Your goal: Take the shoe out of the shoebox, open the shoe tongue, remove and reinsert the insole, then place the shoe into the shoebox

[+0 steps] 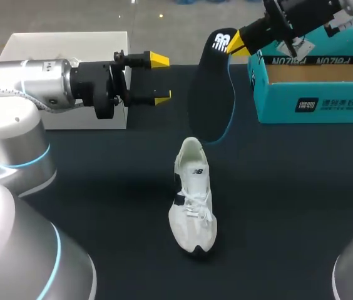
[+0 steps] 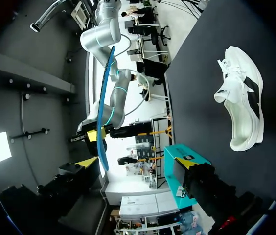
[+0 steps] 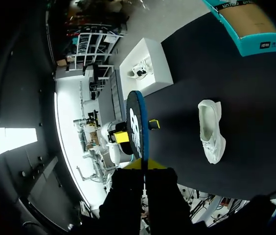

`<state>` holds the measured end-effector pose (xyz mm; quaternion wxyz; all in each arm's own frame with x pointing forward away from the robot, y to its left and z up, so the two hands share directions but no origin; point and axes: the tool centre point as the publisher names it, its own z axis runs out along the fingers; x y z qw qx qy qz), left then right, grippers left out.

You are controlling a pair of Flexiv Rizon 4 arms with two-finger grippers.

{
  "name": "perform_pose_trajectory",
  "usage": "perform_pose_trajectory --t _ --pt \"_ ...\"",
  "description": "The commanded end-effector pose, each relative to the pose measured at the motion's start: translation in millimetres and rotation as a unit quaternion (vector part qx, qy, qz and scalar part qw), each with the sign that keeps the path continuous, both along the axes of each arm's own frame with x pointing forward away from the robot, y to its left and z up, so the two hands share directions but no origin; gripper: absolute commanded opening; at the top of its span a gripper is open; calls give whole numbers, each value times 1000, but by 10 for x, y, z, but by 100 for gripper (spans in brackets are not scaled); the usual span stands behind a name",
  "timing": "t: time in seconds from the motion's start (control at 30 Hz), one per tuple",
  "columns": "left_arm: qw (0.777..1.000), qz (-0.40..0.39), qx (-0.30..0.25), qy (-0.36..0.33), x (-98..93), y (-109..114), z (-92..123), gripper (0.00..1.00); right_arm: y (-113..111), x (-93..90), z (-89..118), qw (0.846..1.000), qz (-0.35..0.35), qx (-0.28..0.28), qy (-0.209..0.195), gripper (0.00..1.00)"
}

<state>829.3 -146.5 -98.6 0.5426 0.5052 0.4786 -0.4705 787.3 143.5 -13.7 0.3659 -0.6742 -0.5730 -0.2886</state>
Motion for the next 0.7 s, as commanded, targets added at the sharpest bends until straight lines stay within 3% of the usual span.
perform_pose_trajectory --t 0.03,0.47,0.7 --pt "1000 1 2 1 7 22 -3 100 -3 4 32 1000 0 -7 1 0" --pt "1000 20 -7 2 18 58 -35 100 -3 4 32 1000 0 -7 1 0" --pt "1000 19 -8 11 14 83 -66 100 69 -8 -504 1000 -21 -17 9 0"
